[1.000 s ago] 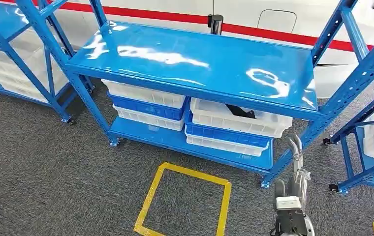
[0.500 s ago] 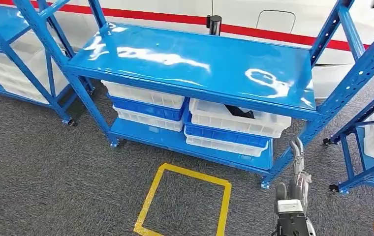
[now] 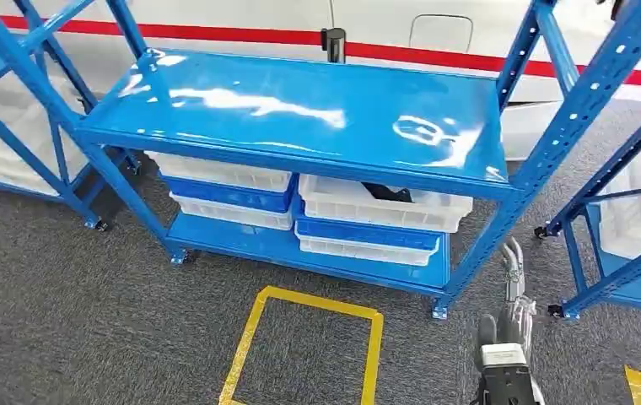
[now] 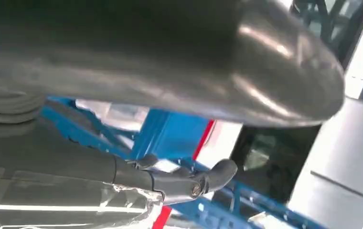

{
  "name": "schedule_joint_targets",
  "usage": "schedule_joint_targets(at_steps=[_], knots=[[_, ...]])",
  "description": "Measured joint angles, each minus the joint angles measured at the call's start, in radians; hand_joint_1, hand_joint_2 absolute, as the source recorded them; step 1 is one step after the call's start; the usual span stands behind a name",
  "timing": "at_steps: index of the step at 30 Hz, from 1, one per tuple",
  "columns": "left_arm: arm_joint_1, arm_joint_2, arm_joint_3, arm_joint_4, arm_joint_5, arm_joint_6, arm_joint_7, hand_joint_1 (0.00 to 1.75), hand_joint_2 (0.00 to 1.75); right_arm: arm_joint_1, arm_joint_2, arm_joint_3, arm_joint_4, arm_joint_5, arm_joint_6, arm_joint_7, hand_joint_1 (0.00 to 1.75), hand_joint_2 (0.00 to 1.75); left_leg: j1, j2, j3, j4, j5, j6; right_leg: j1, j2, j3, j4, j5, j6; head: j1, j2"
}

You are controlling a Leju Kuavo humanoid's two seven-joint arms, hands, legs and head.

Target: Take the parts from the cabinet and place them on the table.

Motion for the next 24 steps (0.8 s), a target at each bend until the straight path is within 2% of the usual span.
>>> schedule_joint_targets(at_steps=[1,2,3,4,6,7,8,9,10,11,12,13,14,16,17,18,19,20,21,22,23,24], knots=[[-0.001,-0.001,0.0,0.0,0.001,0.0,0.0,0.0,0.0,0.0,0.001,0.0,0.0,0.002,0.0,-0.001,0.0,0.0,0.005,0.007,0.005,-0.002,-0.001,-0.002,0.003,0.011,-0.002,0.001,-0.002,-0.01,-0.001,0.0],[-0.002,-0.003,0.0,0.0,0.0,-0.001,0.0,0.0,0.0,0.001,0.0,0.0,-0.001,0.002,0.0,-0.002,0.0,0.0,0.012,0.006,0.007,0.0,-0.007,-0.006,0.008,0.022,0.001,-0.001,-0.001,-0.023,-0.002,0.0],[-0.005,-0.004,0.0,0.0,0.0,-0.001,0.0,0.0,0.0,0.001,0.001,-0.001,-0.001,0.002,0.0,-0.002,0.0,0.0,0.014,-0.024,-0.003,0.03,-0.036,0.0,0.007,0.026,0.002,-0.001,-0.001,-0.029,-0.005,0.0],[-0.006,-0.006,0.0,0.001,-0.001,-0.002,0.0,0.0,0.0,-0.003,0.0,-0.002,-0.001,0.002,0.0,-0.002,0.0,0.0,0.008,-0.047,-0.039,0.1,-0.079,0.007,0.012,0.035,0.001,-0.001,-0.001,-0.031,-0.006,0.0],[-0.003,-0.005,0.0,0.001,-0.002,-0.002,0.0,0.0,0.0,-0.004,0.002,-0.002,-0.001,0.002,0.0,-0.002,0.0,0.0,-0.006,-0.066,-0.142,0.29,-0.16,0.02,0.025,0.053,0.0,-0.001,-0.001,-0.044,-0.007,0.0],[-0.002,-0.004,0.0,0.001,-0.002,-0.002,0.0,0.0,0.0,-0.003,0.002,-0.002,-0.001,0.002,0.0,-0.002,0.0,0.0,-0.011,-0.067,-0.179,0.349,-0.17,0.028,0.032,0.063,0.0,-0.001,-0.002,-0.045,-0.006,0.0],[0.0,-0.004,0.0,0.001,-0.002,-0.002,0.0,0.0,0.0,-0.002,0.002,-0.002,0.0,0.002,0.0,-0.002,0.0,0.0,-0.018,-0.067,-0.195,0.358,-0.153,0.04,0.038,0.074,0.001,-0.001,0.0,-0.048,-0.006,0.0],[0.0,-0.004,0.0,0.001,-0.002,-0.002,0.001,0.0,0.0,-0.002,0.002,-0.002,0.0,0.002,-0.001,-0.002,0.0,0.0,-0.025,-0.071,-0.191,0.33,-0.12,0.053,0.043,0.086,0.002,-0.001,0.0,-0.049,-0.006,0.0],[0.0,-0.005,0.0,0.001,-0.002,-0.002,0.001,0.0,0.0,-0.002,0.002,-0.002,0.0,0.002,-0.002,-0.002,0.0,0.0,-0.034,-0.08,-0.168,0.26,-0.066,0.072,0.047,0.099,0.003,-0.001,0.0,-0.049,-0.006,0.0],[0.0,-0.005,0.0,0.001,-0.002,-0.002,0.001,0.0,0.0,-0.002,0.002,-0.002,0.0,0.002,-0.003,-0.002,0.0,0.0,-0.042,-0.097,-0.135,0.176,-0.015,0.089,0.049,0.111,0.003,-0.001,0.001,-0.049,-0.006,0.0],[0.0,-0.003,0.0,0.001,-0.003,-0.001,0.001,0.0,0.0,-0.002,0.002,-0.002,0.0,0.001,-0.003,-0.002,0.0,0.0,-0.053,-0.147,-0.105,0.103,0.015,0.109,0.046,0.12,0.003,-0.001,0.003,-0.052,-0.006,0.0],[0.0,-0.001,0.0,0.002,-0.005,-0.001,0.001,0.0,0.0,-0.003,0.001,-0.002,0.0,0.001,-0.004,-0.002,0.0,0.0,-0.057,-0.157,-0.1,0.086,0.01,0.111,0.061,0.129,0.003,0.001,0.002,-0.051,-0.005,0.0],[0.0,0.002,0.0,0.002,-0.005,0.001,0.001,0.0,0.0,-0.001,0.002,-0.002,0.0,-0.001,-0.004,-0.002,0.0,0.0,-0.06,-0.139,-0.098,0.084,0.012,0.107,0.054,0.137,0.0,-0.001,0.004,-0.048,-0.006,0.0],[-0.003,0.002,0.0,0.002,-0.004,0.001,0.001,0.0,0.0,0.002,0.002,-0.002,0.0,-0.003,-0.005,-0.002,0.0,0.0,-0.067,-0.123,-0.095,0.079,0.014,0.108,0.051,0.155,-0.003,-0.008,0.011,-0.038,-0.006,0.0],[-0.005,-0.002,0.0,0.002,-0.005,0.0,0.001,0.0,0.0,0.002,0.001,-0.003,-0.003,-0.003,-0.006,-0.003,0.0,0.0,-0.055,-0.11,-0.086,0.052,0.03,0.105,0.068,0.161,-0.012,-0.009,0.013,-0.032,-0.006,0.0],[-0.007,-0.003,0.0,0.002,-0.006,0.001,0.001,0.0,0.0,0.004,-0.001,-0.004,-0.003,-0.003,-0.006,-0.005,0.0,0.0,-0.056,-0.104,-0.078,0.039,0.039,0.1,0.059,0.111,-0.02,0.011,0.003,-0.032,-0.006,0.0],[-0.007,-0.003,0.0,0.002,-0.007,0.0,0.001,0.0,0.0,0.0,-0.001,-0.004,-0.004,-0.003,-0.009,-0.005,0.0,0.0,-0.055,-0.095,-0.077,0.032,0.042,0.108,0.065,0.076,-0.037,0.053,-0.027,-0.036,0.002,0.0],[-0.006,-0.003,0.0,0.002,-0.007,0.0,0.001,0.0,0.0,-0.002,-0.001,-0.004,-0.003,0.002,-0.013,-0.006,0.0,0.0,-0.056,-0.084,-0.078,0.032,0.043,0.109,0.063,0.06,-0.072,0.125,-0.063,-0.038,0.003,0.0],[-0.005,-0.005,0.0,0.002,-0.007,0.0,0.001,0.0,0.0,0.0,-0.002,-0.004,-0.003,0.006,-0.016,-0.008,0.0,0.0,-0.056,-0.075,-0.079,0.032,0.043,0.108,0.059,0.053,-0.107,0.199,-0.095,-0.038,0.003,0.0],[-0.005,-0.005,0.0,0.002,-0.007,0.0,0.001,0.0,0.0,0.001,-0.002,-0.004,-0.003,0.008,-0.017,-0.008,0.0,0.0,-0.057,-0.068,-0.08,0.032,0.043,0.108,0.057,0.049,-0.133,0.26,-0.115,-0.033,0.003,0.0],[-0.005,-0.005,0.0,0.002,-0.007,0.0,0.001,0.0,0.0,0.001,-0.001,-0.003,-0.003,0.008,-0.018,-0.008,0.0,0.0,-0.056,-0.061,-0.08,0.033,0.042,0.108,0.053,0.047,-0.14,0.283,-0.119,-0.024,0.003,0.0],[-0.006,-0.005,0.0,0.002,-0.007,0.0,0.001,0.0,0.0,0.001,-0.002,-0.004,-0.003,0.008,-0.02,-0.008,0.0,0.0,-0.055,-0.057,-0.079,0.033,0.041,0.106,0.048,0.045,-0.116,0.247,-0.101,-0.011,0.004,0.0]])
